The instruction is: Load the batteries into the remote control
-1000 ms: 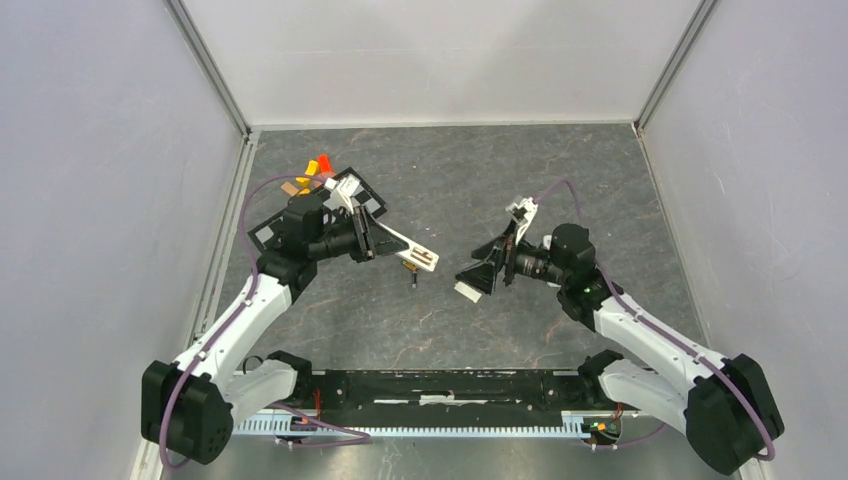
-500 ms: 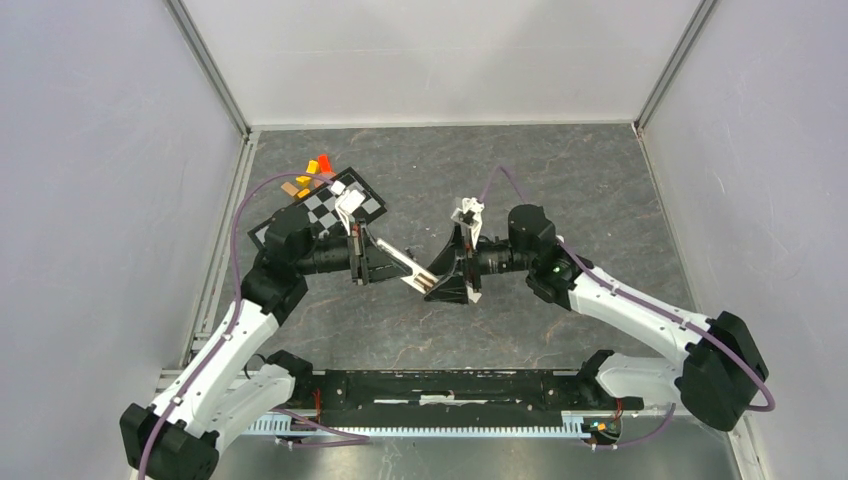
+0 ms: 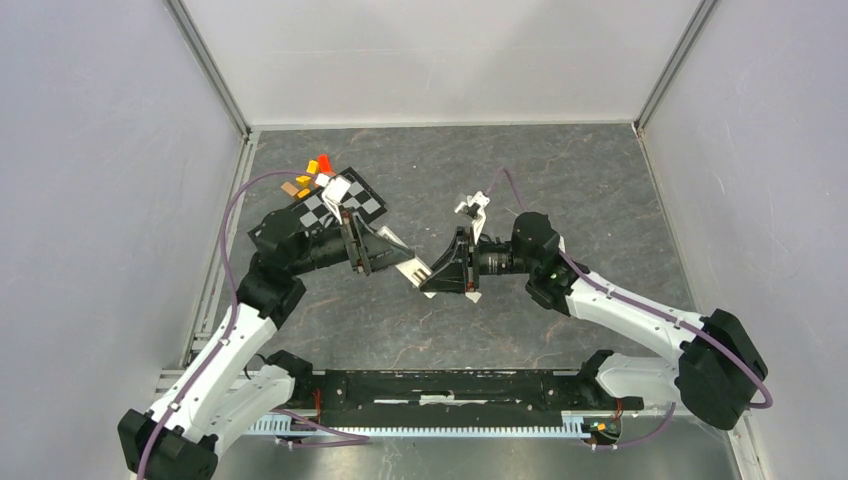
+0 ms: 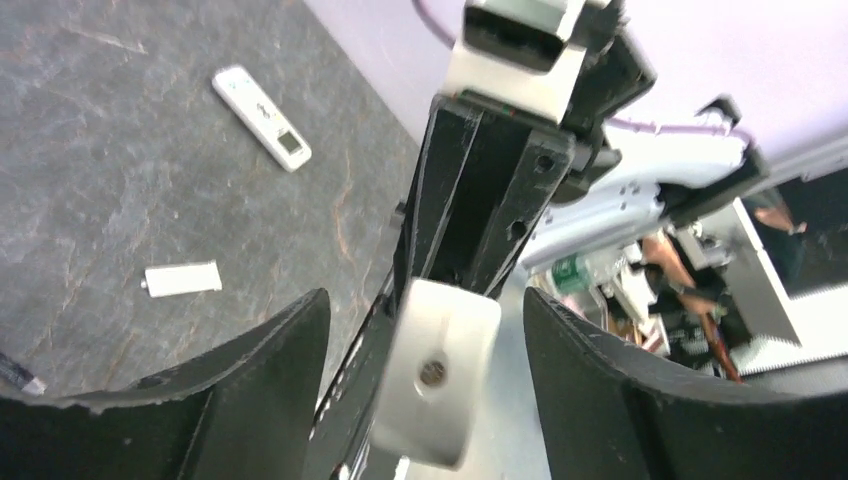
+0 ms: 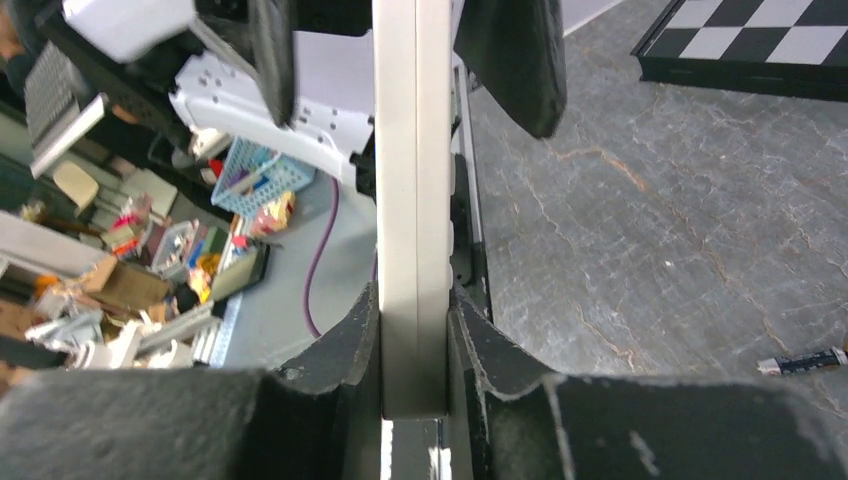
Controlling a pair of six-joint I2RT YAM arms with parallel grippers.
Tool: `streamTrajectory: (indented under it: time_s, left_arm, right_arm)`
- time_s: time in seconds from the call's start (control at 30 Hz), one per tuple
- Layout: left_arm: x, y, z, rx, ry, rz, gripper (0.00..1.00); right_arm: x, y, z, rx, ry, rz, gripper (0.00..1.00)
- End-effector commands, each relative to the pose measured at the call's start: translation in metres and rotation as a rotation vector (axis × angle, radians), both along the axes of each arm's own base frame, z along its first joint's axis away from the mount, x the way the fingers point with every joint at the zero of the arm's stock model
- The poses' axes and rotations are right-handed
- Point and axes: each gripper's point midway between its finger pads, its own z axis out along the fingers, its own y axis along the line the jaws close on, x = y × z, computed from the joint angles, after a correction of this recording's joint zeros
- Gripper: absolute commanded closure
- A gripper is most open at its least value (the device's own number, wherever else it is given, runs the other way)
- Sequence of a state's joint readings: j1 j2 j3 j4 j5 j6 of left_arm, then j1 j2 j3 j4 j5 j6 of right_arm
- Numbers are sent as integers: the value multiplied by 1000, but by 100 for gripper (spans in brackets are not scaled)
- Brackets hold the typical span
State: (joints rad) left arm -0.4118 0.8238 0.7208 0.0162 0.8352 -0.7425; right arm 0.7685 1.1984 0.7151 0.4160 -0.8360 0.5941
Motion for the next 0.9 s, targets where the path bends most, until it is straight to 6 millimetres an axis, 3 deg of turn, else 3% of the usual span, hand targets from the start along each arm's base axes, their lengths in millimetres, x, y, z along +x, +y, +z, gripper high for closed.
streamTrajectory:
  time_s: [0.0, 0.27, 0.4, 0.57, 0.6, 0.67, 0.7, 0.77, 0.87]
  left_arm:
    - [14, 6, 59, -218, -54, 138, 23]
    - [20, 3, 77, -340, -68, 126, 34]
    - [24, 2, 78, -330, -75, 130, 49]
    - [30, -2, 78, -298, -84, 129, 66]
    - [30, -2, 78, -290, -90, 126, 75]
    - [32, -3, 75, -266, -95, 122, 95]
    - [34, -3, 73, -242, -106, 131, 98]
    - [41, 1, 65, -175, -115, 186, 98]
    - [65, 25, 48, -19, -154, 384, 98]
  right_arm:
    - [14, 5, 47, 186, 17, -98, 83]
    - [27, 9, 64, 310, 154, -155, 81]
    - [27, 14, 74, 324, 164, -127, 81]
    - [20, 19, 67, 290, 196, -56, 81]
    - [18, 19, 66, 292, 202, -46, 80]
    - [15, 18, 64, 293, 207, -34, 71]
    - [15, 17, 64, 294, 203, -38, 63]
    - [17, 14, 61, 286, 177, -70, 39]
    - [29, 6, 45, 223, 103, -191, 25]
